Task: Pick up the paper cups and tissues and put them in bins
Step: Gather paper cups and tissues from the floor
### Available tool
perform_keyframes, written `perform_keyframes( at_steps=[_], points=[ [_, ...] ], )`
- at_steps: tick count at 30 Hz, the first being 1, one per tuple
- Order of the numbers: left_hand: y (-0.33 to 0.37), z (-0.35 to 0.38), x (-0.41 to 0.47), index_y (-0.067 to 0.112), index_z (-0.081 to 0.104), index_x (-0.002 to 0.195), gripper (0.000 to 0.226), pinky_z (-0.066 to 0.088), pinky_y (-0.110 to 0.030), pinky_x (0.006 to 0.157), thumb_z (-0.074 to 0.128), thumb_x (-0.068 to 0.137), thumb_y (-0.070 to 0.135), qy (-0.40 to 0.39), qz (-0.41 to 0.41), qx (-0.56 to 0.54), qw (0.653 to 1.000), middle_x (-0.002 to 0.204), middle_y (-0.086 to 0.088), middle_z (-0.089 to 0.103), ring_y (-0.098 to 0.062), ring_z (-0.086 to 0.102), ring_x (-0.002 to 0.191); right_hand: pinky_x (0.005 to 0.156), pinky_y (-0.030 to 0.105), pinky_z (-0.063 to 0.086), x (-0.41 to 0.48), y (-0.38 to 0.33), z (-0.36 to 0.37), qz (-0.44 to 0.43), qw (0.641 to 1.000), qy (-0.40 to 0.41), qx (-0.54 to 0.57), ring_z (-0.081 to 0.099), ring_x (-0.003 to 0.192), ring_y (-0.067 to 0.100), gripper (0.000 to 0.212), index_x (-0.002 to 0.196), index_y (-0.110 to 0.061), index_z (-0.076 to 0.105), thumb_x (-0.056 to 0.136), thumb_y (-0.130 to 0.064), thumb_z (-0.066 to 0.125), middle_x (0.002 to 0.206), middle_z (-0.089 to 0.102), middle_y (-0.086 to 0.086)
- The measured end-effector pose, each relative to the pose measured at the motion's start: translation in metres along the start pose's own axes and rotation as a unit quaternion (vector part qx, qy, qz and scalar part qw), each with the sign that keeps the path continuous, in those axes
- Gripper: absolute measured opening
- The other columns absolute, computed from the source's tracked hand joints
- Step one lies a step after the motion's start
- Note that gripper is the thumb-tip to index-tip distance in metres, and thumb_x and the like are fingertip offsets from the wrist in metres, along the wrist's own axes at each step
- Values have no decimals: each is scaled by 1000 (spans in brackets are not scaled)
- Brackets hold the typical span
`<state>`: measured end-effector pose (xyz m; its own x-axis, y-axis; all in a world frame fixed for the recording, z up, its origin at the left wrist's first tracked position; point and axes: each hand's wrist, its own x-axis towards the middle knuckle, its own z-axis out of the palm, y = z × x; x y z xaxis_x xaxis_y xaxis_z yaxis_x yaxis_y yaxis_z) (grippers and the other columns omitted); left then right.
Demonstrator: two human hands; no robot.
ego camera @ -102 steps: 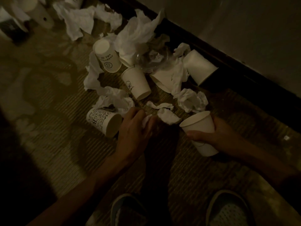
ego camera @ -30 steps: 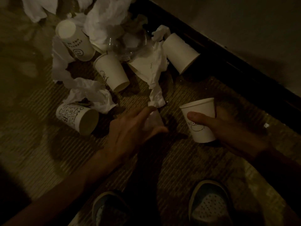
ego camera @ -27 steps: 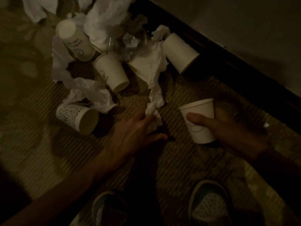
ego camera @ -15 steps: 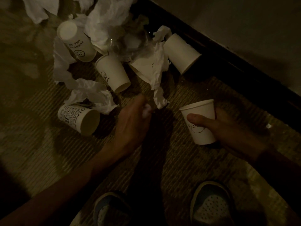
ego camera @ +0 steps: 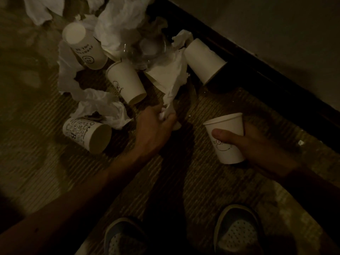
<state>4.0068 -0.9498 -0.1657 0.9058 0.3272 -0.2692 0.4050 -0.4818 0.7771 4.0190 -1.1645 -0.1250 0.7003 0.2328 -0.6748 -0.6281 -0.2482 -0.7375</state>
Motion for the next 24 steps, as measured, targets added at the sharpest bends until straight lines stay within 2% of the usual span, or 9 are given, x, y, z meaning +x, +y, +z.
perform_keyframes(
  at_steps=[5,7,9,11,12,14,17,21,24],
  points=[
    [-11,-28,-43,22,64,58,27,44,-21,61,68,84,23,-19,-2,-16,1000,78,12,62,-2,60,73,58,23,52,3,1,3,-3,1000,11,-10,71,75,7,67,95,-24,68,36,-55,74,84,75,-6],
    [-11,-38,-57,12,68,64,20,45,-17,66,68,79,24,8,12,-22,1000,93,20,59,4,60,83,56,22,52,5,1,6,-9,1000,9,-9,71,74,6,66,94,-22,68,37,-54,76,83,76,-6],
    [-12,-47,-67,3,71,71,14,45,-8,75,71,83,10,20,32,-18,999,106,26,55,16,56,93,53,20,52,6,1,9,-12,1000,6,-12,72,74,7,69,97,-21,68,38,-54,77,85,76,-4],
    [-11,-56,-72,1,74,80,6,47,-10,83,70,83,-1,32,68,-18,997,113,18,60,17,55,100,53,22,52,7,0,12,-16,1000,9,-19,72,78,11,78,105,-19,67,38,-56,77,90,75,1],
    [-9,-59,-74,2,74,83,5,50,-13,82,70,82,1,43,85,-28,995,110,13,64,13,59,99,55,24,52,8,0,13,-18,1000,12,-21,72,81,13,83,108,-17,66,37,-57,76,93,75,2],
    [-4,-64,-77,1,73,79,13,53,-19,65,68,76,12,61,105,-42,992,84,0,72,-6,67,78,58,26,52,9,0,15,-20,999,16,-22,71,84,15,87,111,-15,64,36,-58,76,97,73,2],
    [1,-63,-74,-7,58,64,20,39,-26,48,62,72,10,62,128,-33,989,55,-15,56,-27,54,59,57,25,52,8,-2,17,-26,999,12,-22,71,81,13,86,111,-14,64,36,-56,76,97,72,3],
    [0,-53,-58,5,50,84,22,33,-16,49,52,80,27,-2,167,6,986,61,0,48,-16,48,58,55,21,52,6,-1,15,-26,999,11,-17,71,77,7,79,106,-20,64,36,-55,75,95,73,-1],
    [-5,-32,-49,19,48,95,34,38,-16,51,45,86,51,-37,161,84,983,67,6,54,-9,52,58,59,23,53,2,0,13,-23,1000,6,-16,71,80,9,75,105,-23,64,38,-54,75,96,73,-2]
  ],
)
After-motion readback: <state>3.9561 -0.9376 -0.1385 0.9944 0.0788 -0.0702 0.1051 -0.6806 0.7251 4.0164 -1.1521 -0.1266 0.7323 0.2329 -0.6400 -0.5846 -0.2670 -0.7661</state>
